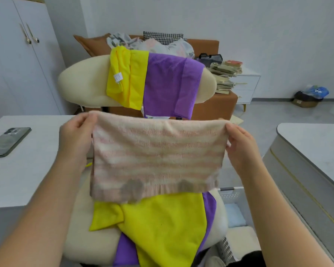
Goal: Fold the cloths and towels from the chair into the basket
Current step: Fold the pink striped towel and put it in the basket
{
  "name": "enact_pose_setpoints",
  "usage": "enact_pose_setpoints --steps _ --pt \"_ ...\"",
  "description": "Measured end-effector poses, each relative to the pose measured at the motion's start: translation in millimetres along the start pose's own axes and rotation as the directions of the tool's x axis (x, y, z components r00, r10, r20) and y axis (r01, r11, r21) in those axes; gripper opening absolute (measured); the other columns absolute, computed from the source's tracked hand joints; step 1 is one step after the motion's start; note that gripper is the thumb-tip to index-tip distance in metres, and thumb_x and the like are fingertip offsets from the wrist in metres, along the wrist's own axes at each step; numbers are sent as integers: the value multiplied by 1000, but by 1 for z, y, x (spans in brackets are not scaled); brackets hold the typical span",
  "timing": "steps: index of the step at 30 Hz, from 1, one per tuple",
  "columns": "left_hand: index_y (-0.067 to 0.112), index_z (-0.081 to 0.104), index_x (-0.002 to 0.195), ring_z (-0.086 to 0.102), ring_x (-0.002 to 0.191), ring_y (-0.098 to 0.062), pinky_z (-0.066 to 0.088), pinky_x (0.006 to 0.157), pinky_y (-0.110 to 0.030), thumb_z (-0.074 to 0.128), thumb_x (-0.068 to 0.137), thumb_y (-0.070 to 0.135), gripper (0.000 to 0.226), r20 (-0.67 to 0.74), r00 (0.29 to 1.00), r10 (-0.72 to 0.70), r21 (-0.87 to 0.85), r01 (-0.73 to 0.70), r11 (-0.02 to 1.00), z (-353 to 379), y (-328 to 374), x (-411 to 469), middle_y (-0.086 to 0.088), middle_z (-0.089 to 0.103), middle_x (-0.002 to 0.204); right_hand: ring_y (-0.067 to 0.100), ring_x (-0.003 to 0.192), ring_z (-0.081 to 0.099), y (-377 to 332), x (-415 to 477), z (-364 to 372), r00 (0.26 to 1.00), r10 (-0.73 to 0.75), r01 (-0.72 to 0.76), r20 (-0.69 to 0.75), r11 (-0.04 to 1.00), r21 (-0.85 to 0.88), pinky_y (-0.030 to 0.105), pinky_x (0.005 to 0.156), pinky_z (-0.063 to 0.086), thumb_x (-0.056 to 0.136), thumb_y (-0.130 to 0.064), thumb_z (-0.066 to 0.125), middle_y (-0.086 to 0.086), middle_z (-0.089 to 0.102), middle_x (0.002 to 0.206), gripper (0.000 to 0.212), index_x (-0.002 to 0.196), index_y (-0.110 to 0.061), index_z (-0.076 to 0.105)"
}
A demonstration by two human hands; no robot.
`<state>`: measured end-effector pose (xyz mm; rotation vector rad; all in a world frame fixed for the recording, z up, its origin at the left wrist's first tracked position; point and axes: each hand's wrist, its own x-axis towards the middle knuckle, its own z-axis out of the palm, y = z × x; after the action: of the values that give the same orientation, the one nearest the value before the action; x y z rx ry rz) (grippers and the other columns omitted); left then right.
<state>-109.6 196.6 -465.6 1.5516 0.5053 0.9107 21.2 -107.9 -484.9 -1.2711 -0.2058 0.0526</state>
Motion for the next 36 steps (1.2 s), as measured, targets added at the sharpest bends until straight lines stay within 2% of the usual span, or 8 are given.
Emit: enact_pose_setpoints --steps 7,11,15,18,22,25,28,36 --pt "28 69 51 54 56 -2 45 56 -19 48 93 8 51 69 989 131 -339 -100 935 -11 73 5 13 57 51 13 84 52 -55 -10 7 975 -217 203 41 955 214 32 78 41 89 -14 51 -3 58 81 21 78 -19 67" --pt "22 69 59 55 67 -11 46 62 -25 54 87 13 34 -6 998 -56 -174 54 983 -19 36 -18 11 59 56 8 66 54 -24 -36 -6 998 -64 59 18 980 190 25 64 42 84 -13 53 -5 55 64 28 59 -20 63" --pt "11 65 78 56 80 -23 49 76 -42 59 84 20 12 -11 962 -273 182 270 945 -27 -32 -52 -17 64 86 16 64 54 38 -70 -30 985 151 -161 -85 979 -127 26 63 46 94 -7 48 -5 57 52 31 65 -10 57" --pt "7 66 71 57 79 -24 50 78 -45 60 72 33 27 35 937 -347 334 317 888 -35 -64 -74 -18 64 81 23 75 60 68 -84 -44 948 313 -310 -54 876 -370 34 72 52 91 -27 58 9 64 71 33 73 0 64" --pt "-1 62 69 48 68 -22 40 63 -37 51 63 43 45 48 950 -308 422 260 869 -42 -81 -90 -11 56 68 15 69 44 73 -93 -46 926 377 -303 4 752 -585 31 70 35 67 -62 66 4 44 71 48 71 -16 54" --pt "-7 59 73 41 63 -23 31 55 -33 63 71 37 43 23 959 -281 426 245 871 -44 -83 -95 -11 50 64 14 58 29 70 -102 -43 947 320 -239 12 733 -637 25 54 22 83 -38 68 0 28 58 49 54 -18 34" --pt "-6 62 79 44 68 -23 32 55 -32 61 86 17 24 -18 967 -254 441 236 866 -51 -89 -94 -14 53 72 9 53 32 69 -106 -47 967 256 -204 -12 741 -639 17 49 24 85 -23 68 -1 36 55 42 52 -14 44" --pt "2 60 79 26 38 -17 19 43 -20 59 88 25 24 67 890 -451 426 384 820 -66 -100 -90 -2 30 40 9 40 29 62 -111 -59 815 580 -486 10 692 -534 18 39 19 91 -18 58 -7 44 48 22 70 -13 55"
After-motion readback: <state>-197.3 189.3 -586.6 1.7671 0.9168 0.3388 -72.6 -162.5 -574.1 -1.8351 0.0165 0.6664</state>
